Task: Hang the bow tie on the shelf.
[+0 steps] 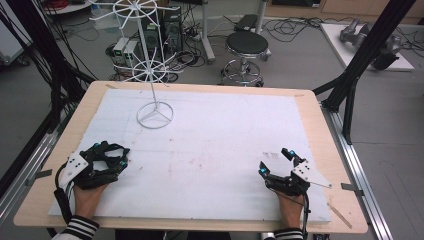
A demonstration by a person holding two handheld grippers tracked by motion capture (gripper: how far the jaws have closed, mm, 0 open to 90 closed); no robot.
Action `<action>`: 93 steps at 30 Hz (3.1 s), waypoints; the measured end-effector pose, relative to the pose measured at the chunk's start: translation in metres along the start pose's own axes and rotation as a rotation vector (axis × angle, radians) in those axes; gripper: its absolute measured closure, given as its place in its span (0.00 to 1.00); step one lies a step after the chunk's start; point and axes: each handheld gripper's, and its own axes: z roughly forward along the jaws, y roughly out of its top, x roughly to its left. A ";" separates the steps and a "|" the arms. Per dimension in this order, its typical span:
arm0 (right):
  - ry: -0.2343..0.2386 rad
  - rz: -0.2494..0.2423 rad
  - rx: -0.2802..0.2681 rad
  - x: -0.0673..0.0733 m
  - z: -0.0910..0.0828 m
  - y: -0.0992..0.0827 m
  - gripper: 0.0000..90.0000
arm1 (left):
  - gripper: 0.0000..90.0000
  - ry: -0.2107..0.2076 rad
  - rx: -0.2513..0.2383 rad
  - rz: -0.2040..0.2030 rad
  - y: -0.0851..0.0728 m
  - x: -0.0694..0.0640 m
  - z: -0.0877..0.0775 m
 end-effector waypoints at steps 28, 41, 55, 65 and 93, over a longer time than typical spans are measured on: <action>-0.006 -0.004 -0.007 0.001 -0.001 0.000 0.08 | 0.15 -0.003 0.036 0.023 0.012 0.003 -0.003; -0.006 -0.003 -0.005 0.001 -0.001 0.000 0.08 | 0.15 -0.003 0.153 0.066 0.030 0.010 0.001; -0.009 -0.002 -0.013 -0.001 -0.001 0.000 0.08 | 0.16 -0.019 0.324 0.101 0.049 0.012 0.013; -0.010 0.007 -0.007 0.000 -0.001 0.000 0.08 | 0.20 -0.038 0.474 0.122 0.056 0.013 0.021; -0.011 0.011 -0.013 -0.001 -0.001 0.000 0.08 | 0.25 -0.053 0.818 0.132 0.048 0.014 0.047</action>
